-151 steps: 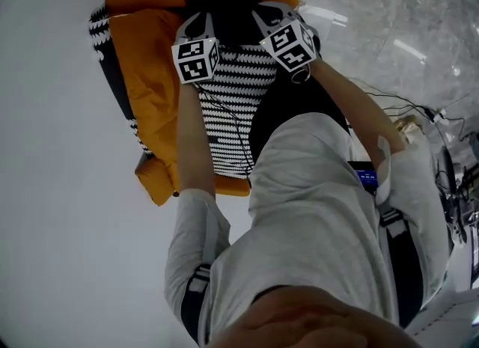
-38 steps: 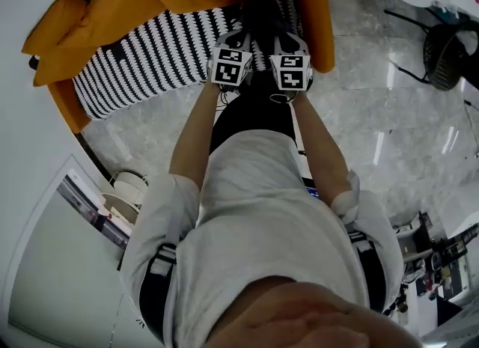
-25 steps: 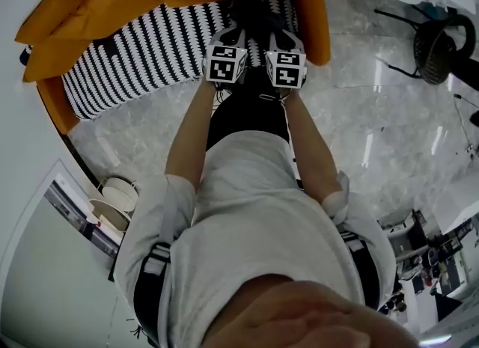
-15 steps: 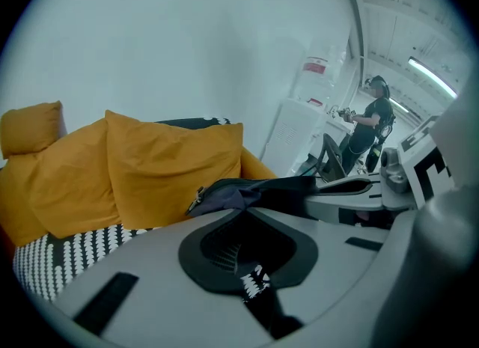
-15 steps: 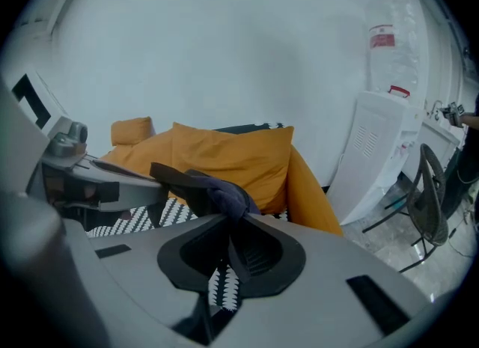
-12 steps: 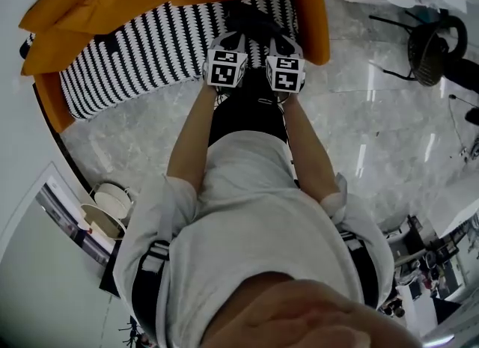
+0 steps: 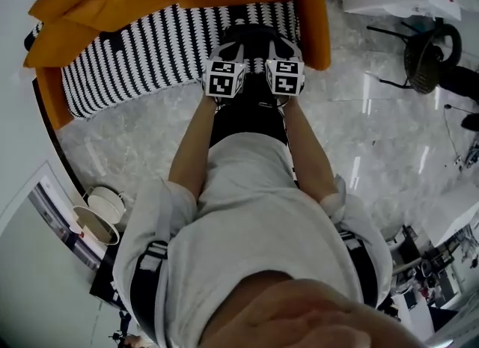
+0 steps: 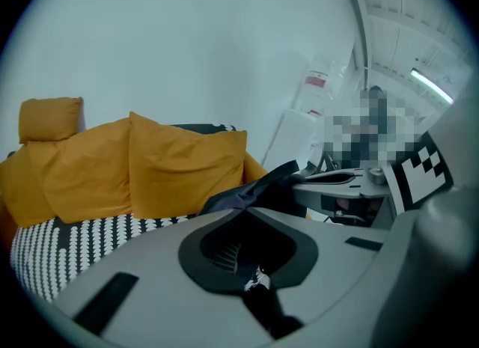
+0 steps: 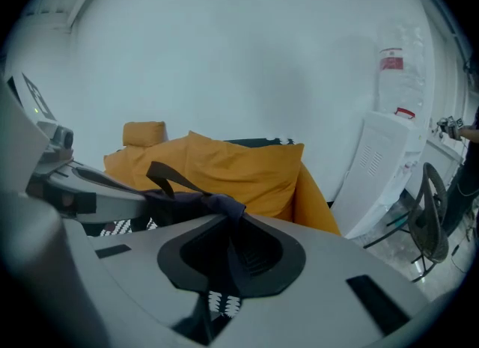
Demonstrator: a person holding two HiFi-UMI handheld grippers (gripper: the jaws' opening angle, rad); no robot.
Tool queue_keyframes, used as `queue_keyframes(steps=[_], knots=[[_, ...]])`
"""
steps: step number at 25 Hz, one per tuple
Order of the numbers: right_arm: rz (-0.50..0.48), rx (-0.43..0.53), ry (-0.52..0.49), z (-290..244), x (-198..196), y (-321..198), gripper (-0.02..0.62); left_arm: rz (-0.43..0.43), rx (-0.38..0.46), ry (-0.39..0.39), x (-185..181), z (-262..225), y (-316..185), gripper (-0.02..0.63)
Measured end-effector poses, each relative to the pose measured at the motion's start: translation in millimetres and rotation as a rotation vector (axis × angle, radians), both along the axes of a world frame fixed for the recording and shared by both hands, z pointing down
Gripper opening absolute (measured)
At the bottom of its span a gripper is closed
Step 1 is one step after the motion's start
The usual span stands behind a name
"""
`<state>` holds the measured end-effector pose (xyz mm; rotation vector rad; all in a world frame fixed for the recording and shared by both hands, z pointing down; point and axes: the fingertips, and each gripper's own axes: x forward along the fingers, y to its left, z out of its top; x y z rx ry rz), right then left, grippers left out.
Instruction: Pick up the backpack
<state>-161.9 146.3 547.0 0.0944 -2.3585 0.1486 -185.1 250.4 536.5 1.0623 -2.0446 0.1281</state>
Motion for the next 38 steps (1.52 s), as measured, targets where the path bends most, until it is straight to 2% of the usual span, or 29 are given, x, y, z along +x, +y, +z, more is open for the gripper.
queue_keyframes(steps=[9, 17, 20, 28, 34, 38], knots=[[-0.020, 0.003, -0.035, -33, 13, 37, 0.072, -0.030, 0.047, -0.062, 6, -30, 33, 0.020], [-0.073, 0.007, -0.120, -85, 29, 47, 0.072, -0.076, 0.076, -0.152, 22, -76, 45, 0.020], [-0.097, 0.001, -0.145, -100, 34, 52, 0.072, -0.107, 0.078, -0.165, 32, -89, 51, 0.021], [-0.145, -0.010, -0.227, -137, 72, 52, 0.072, -0.198, 0.118, -0.224, 67, -127, 53, 0.021], [-0.175, 0.000, -0.319, -173, 112, 40, 0.071, -0.236, 0.108, -0.335, 105, -162, 40, 0.021], [-0.187, -0.001, -0.396, -205, 148, 27, 0.071, -0.268, 0.110, -0.405, 144, -191, 28, 0.021]])
